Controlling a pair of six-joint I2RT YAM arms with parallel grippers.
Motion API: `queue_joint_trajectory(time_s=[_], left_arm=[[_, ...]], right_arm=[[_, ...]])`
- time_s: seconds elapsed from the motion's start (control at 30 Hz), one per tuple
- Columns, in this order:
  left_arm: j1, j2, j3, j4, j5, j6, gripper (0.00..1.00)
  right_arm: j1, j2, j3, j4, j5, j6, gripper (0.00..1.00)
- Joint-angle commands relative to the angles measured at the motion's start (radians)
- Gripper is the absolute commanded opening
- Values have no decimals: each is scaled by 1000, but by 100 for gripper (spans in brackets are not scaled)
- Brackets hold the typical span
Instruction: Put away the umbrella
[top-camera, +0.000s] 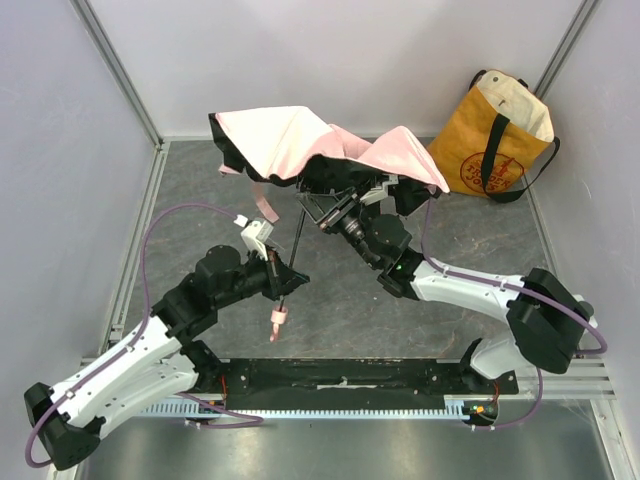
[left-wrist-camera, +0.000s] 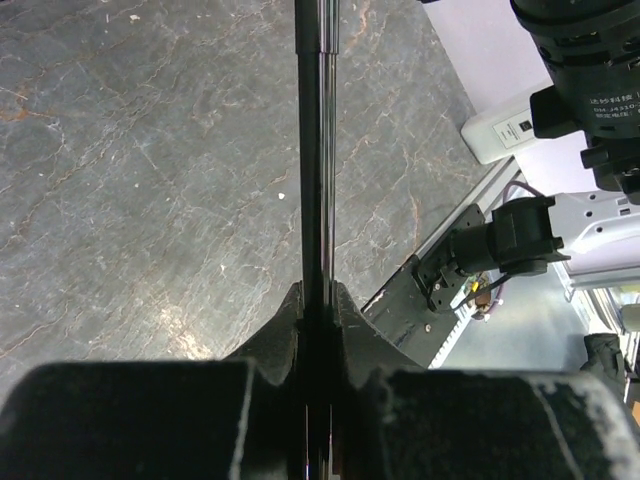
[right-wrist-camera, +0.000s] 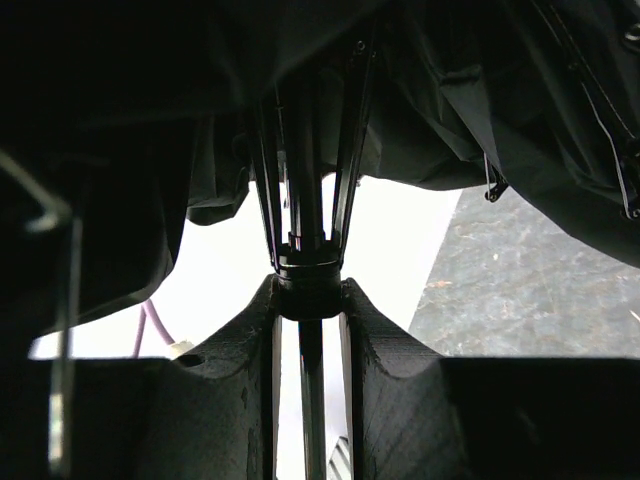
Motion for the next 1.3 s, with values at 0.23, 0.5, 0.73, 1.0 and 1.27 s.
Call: queue_joint_trajectory(time_s=[0.23,0.5,0.73,1.0,1.27], left_arm=[[27,109,76,403,-241,63,2],[28,14,-4,450,-324,86,2],[27,25,61,506,-318,92,2],[28,-41,73,420,-275,112,2],[28,-141,-88,409,-213,52,2]], right_arm=[[159,72,-65,-11,-197,21,0],[176,2,-88,-42,-152,10,0],[269,84,-113,-5,-104,35,0],[228,1,-144,-89,-55,-34,0],[18,-76,19,-266,-97,-30,64]])
